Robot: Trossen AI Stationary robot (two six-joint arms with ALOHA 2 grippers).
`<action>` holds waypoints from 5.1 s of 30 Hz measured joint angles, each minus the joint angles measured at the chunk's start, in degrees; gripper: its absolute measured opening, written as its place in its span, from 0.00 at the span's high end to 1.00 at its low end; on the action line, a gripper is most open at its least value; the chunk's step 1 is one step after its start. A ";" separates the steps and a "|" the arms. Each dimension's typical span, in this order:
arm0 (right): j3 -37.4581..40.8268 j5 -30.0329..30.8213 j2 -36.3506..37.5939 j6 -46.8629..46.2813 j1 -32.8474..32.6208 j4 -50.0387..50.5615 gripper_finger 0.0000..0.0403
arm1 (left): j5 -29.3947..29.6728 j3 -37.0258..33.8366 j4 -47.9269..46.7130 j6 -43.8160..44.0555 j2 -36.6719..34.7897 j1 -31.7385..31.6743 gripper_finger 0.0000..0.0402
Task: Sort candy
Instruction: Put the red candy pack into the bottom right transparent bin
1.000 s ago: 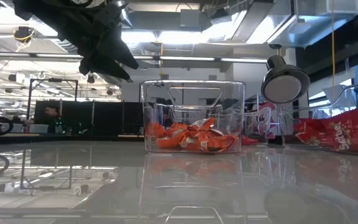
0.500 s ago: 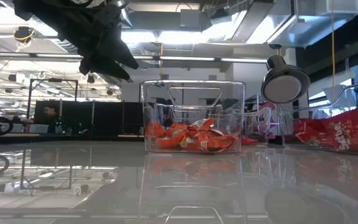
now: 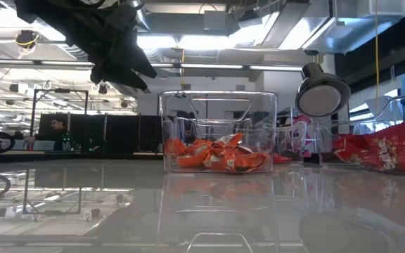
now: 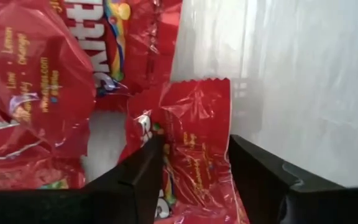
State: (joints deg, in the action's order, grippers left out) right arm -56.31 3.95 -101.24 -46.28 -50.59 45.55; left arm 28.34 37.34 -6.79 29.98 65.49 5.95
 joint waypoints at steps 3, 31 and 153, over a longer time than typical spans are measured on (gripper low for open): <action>0.02 -0.53 -0.29 0.12 0.11 -0.68 0.60 | 0.00 0.00 0.07 0.00 0.00 0.01 0.42; 0.39 7.30 26.36 5.65 7.26 8.02 0.98 | 0.00 0.00 0.00 -0.17 0.00 -0.08 0.42; 14.64 -0.20 19.62 -51.26 -6.19 -3.80 0.41 | 0.00 0.00 0.13 1.53 0.00 0.01 0.42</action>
State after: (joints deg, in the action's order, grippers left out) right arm -41.68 3.75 -81.62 -97.54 -56.77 41.75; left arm 28.34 37.34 -6.66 31.51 65.49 5.96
